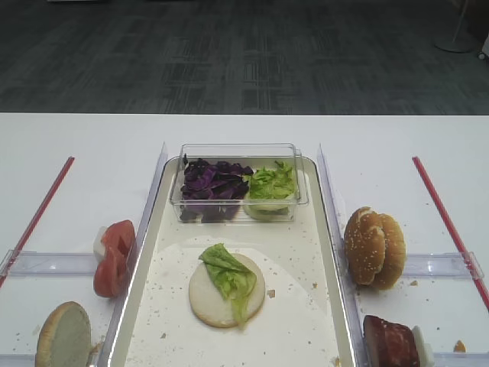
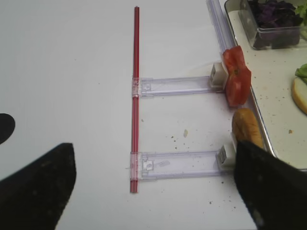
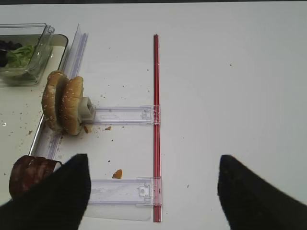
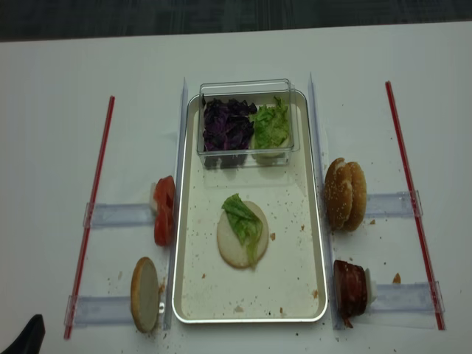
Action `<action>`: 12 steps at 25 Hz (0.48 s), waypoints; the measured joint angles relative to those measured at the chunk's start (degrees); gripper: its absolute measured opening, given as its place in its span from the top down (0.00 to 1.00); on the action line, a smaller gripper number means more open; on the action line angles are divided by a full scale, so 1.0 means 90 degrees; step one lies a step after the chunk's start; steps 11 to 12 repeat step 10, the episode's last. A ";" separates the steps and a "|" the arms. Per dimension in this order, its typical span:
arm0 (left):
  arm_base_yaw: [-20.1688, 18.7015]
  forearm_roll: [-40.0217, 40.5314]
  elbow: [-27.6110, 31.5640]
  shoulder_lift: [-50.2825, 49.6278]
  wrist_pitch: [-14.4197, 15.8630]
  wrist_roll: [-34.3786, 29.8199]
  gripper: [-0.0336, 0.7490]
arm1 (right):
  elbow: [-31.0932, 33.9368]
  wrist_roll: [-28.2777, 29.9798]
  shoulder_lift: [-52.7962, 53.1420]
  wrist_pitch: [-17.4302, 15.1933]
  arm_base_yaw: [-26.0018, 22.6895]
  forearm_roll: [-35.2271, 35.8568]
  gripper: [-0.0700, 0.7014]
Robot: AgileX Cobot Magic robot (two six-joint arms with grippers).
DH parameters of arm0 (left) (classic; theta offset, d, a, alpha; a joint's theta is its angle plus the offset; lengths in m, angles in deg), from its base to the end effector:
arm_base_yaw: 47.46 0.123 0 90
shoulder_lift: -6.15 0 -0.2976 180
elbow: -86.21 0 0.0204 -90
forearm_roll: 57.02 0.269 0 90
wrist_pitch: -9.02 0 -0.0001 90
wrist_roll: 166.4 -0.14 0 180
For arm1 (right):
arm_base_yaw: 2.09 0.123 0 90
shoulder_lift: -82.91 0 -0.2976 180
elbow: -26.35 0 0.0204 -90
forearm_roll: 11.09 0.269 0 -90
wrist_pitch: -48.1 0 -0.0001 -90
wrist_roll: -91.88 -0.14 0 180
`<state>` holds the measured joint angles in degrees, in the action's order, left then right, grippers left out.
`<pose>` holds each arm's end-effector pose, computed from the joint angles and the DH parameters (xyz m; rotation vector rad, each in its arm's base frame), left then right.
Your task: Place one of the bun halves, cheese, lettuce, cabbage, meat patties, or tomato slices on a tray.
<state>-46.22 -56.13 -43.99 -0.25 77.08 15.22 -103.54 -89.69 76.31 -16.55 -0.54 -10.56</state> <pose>0.0320 0.0027 0.2439 -0.0561 2.1679 0.0151 0.0375 0.0022 0.2490 -0.0004 2.1184 0.0436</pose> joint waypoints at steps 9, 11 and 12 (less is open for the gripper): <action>0.0000 0.0000 0.0000 0.0000 0.0000 0.0000 0.17 | 0.0000 0.0000 0.0000 0.0000 0.0000 0.0000 0.17; 0.0000 0.0000 0.0000 0.0000 0.0000 0.0000 0.17 | 0.0000 0.0000 0.0000 0.0000 0.0000 0.0000 0.17; 0.0000 0.0000 0.0000 0.0000 0.0000 0.0000 0.17 | 0.0000 0.0000 0.0000 0.0000 0.0000 0.0000 0.17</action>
